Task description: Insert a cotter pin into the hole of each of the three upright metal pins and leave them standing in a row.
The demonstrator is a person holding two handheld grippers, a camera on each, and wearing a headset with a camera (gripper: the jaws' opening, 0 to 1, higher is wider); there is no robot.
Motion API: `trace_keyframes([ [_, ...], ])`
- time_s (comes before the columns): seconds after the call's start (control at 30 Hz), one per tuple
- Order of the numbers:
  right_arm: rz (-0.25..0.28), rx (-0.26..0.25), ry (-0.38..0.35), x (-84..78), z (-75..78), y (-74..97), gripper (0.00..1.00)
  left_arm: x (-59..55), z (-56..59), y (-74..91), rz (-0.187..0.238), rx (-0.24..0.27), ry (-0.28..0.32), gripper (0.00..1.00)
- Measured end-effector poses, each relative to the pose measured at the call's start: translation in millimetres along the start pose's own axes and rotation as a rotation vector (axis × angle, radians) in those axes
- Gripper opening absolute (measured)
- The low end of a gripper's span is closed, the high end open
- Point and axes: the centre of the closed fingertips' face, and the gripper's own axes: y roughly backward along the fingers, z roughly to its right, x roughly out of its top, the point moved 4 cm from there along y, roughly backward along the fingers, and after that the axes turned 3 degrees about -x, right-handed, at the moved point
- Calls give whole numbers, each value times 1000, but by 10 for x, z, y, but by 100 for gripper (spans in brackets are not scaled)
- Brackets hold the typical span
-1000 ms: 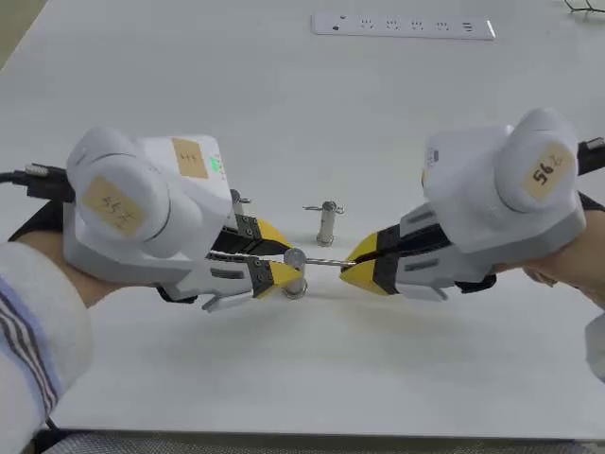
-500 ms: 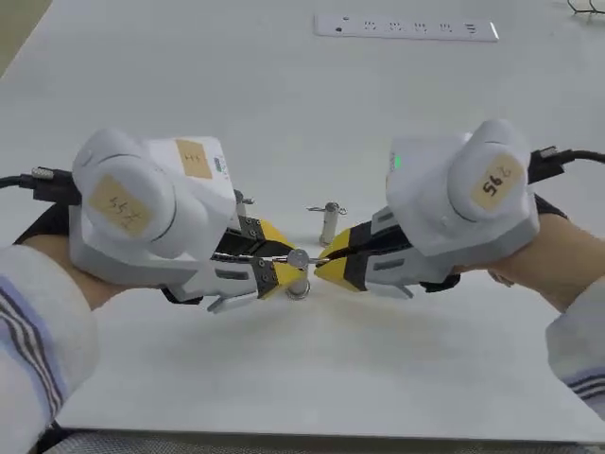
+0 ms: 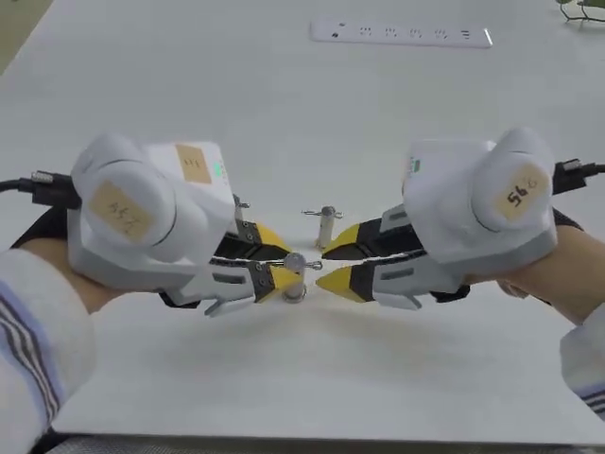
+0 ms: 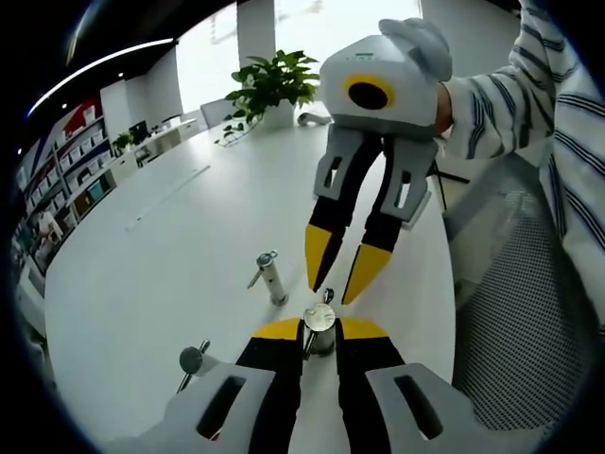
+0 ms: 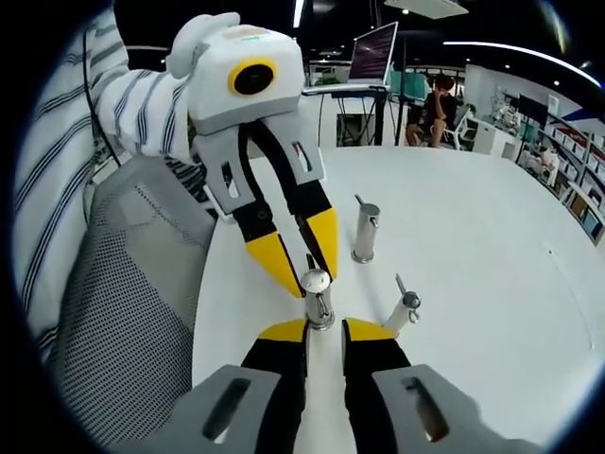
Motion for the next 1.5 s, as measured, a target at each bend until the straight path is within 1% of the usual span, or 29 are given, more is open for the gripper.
trace_keyframes([
  [0.13,10,1,10,39,-22,-11,0,0,1,1,0,1,1,9],
  [0.17,11,2,10,47,-24,-16,0,1,1,1,-1,1,2,9],
  [0.33,18,-1,8,88,-28,-40,0,-1,0,5,0,6,6,9],
  [0.4,23,-4,22,108,-28,-50,0,-4,0,5,1,11,10,9],
  [0.53,20,-4,28,126,-32,-61,0,-6,2,5,0,22,3,9],
  [0.6,22,-8,36,130,-36,-61,0,4,12,6,-6,31,-37,10],
  [0.67,28,-9,37,135,-43,-59,0,9,16,9,-2,34,-40,10],
  [0.7,32,-7,36,139,-50,-59,1,19,15,14,5,37,-42,10],
  [0.8,37,-19,35,131,-54,-55,5,29,24,43,9,39,-53,13],
  [0.9,47,-22,17,122,-55,-60,13,23,50,89,17,32,-44,20],
  [0.93,53,-25,8,117,-55,-65,15,25,83,112,35,19,-9,23],
  [0.97,58,-32,-3,109,-50,-76,17,22,101,145,46,17,0,27],
  [1.03,75,-38,-28,98,-50,-99,17,4,122,188,52,32,4,32],
  [1.1,98,-43,-55,101,-49,-115,18,-21,135,239,64,65,18,39],
  [1.13,115,-43,-75,101,-47,-123,18,-32,134,271,82,95,36,43],
  [1.17,123,-46,-84,99,-43,-131,19,-37,139,292,97,109,43,49],
  [1.23,135,-44,-103,83,-42,-149,20,-55,187,343,130,119,88,58],
  [1.27,144,-45,-111,75,-43,-162,20,-71,220,371,140,118,98,62],
  [1.37,169,-37,-131,59,-52,-204,22,-104,275,432,162,135,137,70],
  [1.4,186,-35,-138,57,-52,-221,23,-120,298,445,169,138,171,74],
  [1.43,196,-32,-147,57,-51,-238,23,-145,317,451,163,140,200,80],
  [1.47,203,-29,-153,52,-52,-248,24,-159,322,454,161,146,207,85],
  [1.5,211,-26,-157,54,-51,-261,24,-163,328,461,166,151,199,89],
])
